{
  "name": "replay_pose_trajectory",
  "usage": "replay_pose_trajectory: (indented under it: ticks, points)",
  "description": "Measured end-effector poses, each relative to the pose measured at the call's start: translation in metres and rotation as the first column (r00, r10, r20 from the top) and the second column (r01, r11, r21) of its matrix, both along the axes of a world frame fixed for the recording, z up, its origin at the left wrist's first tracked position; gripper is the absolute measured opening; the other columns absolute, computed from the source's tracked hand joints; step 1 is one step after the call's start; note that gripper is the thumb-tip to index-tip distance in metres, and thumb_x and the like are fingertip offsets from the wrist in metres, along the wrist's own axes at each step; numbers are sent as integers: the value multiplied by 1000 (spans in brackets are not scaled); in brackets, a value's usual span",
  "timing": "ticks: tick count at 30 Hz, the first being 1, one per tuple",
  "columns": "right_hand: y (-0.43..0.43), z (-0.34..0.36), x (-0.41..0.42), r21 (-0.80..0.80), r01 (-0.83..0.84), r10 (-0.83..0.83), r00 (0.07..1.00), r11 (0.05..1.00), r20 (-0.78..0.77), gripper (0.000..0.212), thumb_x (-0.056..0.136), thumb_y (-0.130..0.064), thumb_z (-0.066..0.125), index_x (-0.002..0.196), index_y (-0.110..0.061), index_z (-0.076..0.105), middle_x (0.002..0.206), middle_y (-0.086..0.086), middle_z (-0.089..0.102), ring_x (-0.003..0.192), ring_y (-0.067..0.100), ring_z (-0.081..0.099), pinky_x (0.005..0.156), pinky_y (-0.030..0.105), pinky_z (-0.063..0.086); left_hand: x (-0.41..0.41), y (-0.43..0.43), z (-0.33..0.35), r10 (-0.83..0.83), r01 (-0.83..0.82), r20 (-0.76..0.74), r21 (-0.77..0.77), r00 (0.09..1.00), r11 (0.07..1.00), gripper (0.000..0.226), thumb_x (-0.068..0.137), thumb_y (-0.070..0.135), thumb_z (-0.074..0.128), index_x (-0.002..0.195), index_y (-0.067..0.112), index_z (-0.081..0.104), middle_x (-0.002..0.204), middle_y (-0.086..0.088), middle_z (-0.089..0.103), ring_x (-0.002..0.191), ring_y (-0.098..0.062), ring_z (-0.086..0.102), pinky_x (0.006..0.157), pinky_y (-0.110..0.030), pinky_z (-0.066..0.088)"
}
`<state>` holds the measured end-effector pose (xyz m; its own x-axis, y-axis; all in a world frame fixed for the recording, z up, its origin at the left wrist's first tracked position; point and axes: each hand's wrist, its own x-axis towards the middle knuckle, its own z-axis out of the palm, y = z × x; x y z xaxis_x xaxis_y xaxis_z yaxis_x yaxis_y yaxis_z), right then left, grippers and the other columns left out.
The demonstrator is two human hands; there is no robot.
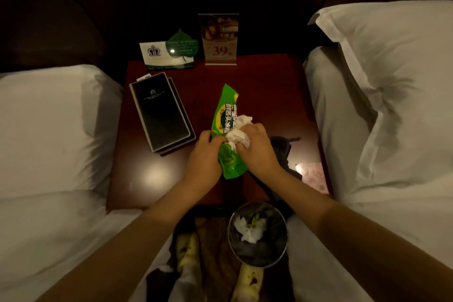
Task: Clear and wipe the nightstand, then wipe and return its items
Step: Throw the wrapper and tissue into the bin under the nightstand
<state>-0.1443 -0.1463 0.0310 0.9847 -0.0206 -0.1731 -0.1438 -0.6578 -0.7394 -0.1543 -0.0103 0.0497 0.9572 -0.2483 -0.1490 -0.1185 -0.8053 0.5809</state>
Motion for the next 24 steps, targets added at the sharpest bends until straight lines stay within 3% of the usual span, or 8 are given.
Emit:
replay_pose_trajectory:
  ticks: [4,7,13,17,24]
  points:
    - [-7,-4,-49,-6,-79,79,996,997,-53,26,84,-1,53,110,1,56,114,17,46,102,30,50,79,22,35,-57,-7,-3,59,-60,-90,-14,994,998,36,85,11,62,120,12,59,126,-11,49,106,-25,56,81,-20,39]
    - [-14,-6,-83,6,-122,122,985,993,-122,29,85,-3,55,115,2,55,119,18,45,109,30,49,93,31,39,-95,-15,-8,71,-79,-151,-49,986,996,35,85,9,62,120,10,60,124,-11,48,104,-24,57,84,-20,41]
    - [-32,-14,-144,50,-166,173,960,985,-221,31,85,-2,55,116,1,55,121,17,45,113,27,47,99,25,35,-157,-30,-22,65,-71,-286,-9,956,997,41,87,13,58,127,17,56,129,-6,46,112,-21,56,96,-24,44]
    - [-46,-28,-185,89,-139,159,941,986,-299,31,84,-1,55,115,-1,56,118,14,46,112,24,47,92,17,32,-194,-39,-35,45,-53,-397,-9,917,999,41,88,15,56,128,20,56,128,-3,46,111,-17,55,90,-13,38]
    - [-69,-82,-220,53,-174,173,805,983,-567,45,87,-10,55,131,-5,46,133,15,42,125,26,44,99,19,32,-219,-57,-89,44,-46,-652,15,757,999,42,87,7,56,128,16,55,134,-10,43,125,-22,47,99,-12,32]
